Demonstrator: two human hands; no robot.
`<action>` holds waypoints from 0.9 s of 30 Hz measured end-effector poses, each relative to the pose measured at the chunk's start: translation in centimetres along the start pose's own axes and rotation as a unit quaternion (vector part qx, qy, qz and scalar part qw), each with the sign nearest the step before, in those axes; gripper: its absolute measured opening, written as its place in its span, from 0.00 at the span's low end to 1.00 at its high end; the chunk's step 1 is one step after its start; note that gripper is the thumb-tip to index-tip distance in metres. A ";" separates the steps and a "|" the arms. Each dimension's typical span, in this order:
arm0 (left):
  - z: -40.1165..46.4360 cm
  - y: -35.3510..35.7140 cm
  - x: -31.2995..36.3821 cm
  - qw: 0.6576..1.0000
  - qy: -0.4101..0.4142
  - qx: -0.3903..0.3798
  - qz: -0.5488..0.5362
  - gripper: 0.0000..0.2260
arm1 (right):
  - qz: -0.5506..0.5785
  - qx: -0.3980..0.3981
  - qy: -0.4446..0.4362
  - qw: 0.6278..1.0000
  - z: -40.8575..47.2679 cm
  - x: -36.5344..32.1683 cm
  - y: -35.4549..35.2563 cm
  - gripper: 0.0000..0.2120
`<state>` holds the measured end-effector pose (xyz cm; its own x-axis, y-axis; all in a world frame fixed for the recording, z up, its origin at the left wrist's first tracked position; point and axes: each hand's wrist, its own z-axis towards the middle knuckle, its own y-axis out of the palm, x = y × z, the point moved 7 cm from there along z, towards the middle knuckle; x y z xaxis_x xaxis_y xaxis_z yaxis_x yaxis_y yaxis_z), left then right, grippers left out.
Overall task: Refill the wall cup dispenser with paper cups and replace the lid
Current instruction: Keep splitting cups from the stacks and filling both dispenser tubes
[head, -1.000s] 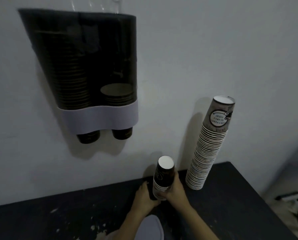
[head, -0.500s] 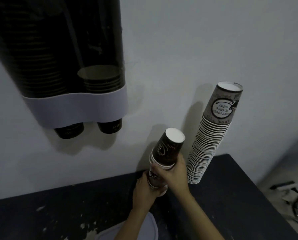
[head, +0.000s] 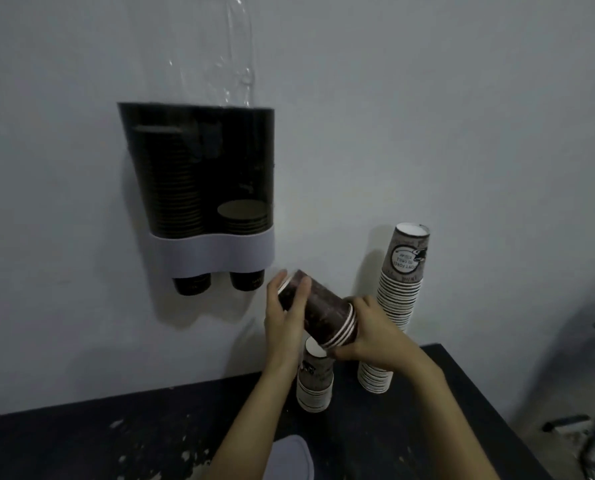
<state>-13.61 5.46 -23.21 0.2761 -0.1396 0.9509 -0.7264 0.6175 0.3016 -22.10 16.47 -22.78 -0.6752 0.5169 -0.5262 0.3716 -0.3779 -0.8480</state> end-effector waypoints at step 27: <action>-2.5 -7.9 3.0 0.959 -0.221 0.085 -0.157 0.28 | -0.185 0.136 -0.099 0.968 10.9 -27.5 -15.8 0.29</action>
<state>-5.47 2.13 -22.91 0.2315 -0.6361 0.7361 -0.7532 0.3617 0.5494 -16.34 -0.13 5.81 -0.8491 0.5080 -0.1450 -0.0814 -0.3970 -0.9142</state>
